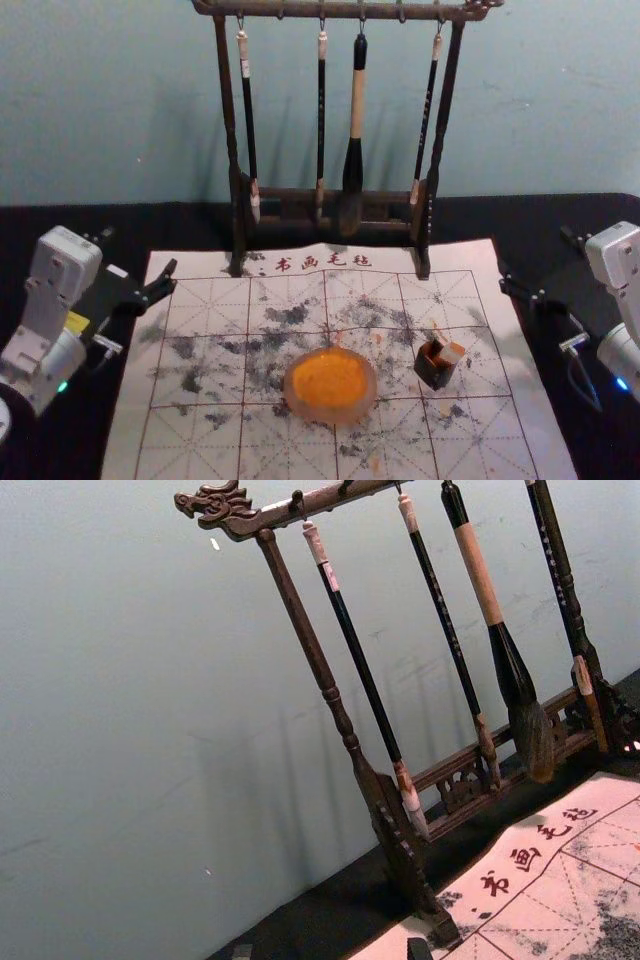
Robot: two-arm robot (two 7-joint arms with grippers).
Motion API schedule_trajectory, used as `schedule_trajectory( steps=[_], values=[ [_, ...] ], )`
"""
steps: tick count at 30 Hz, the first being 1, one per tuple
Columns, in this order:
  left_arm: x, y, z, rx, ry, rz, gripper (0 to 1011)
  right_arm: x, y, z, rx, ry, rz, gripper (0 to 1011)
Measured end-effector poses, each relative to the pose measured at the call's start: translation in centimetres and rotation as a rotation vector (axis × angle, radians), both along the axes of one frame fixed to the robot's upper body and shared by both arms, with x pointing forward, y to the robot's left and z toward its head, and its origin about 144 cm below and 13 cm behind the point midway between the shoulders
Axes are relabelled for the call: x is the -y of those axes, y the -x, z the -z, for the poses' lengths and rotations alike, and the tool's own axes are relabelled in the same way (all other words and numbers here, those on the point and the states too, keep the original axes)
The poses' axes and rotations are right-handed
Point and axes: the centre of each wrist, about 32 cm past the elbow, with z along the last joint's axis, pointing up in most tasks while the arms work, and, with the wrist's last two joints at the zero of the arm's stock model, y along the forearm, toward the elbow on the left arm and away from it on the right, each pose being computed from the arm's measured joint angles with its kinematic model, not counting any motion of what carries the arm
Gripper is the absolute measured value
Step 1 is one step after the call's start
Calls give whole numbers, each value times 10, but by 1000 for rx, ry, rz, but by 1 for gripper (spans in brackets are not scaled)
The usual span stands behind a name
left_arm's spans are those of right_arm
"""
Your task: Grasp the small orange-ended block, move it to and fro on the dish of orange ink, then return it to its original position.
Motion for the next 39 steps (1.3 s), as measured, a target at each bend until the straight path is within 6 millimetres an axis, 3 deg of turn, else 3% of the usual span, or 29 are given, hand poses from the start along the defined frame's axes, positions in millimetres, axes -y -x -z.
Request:
schedule_trajectory(
  steps=[39],
  values=[
    [0,0,0,0,0,0,1001,0,0,0,1,-1,0,1003]
  ],
)
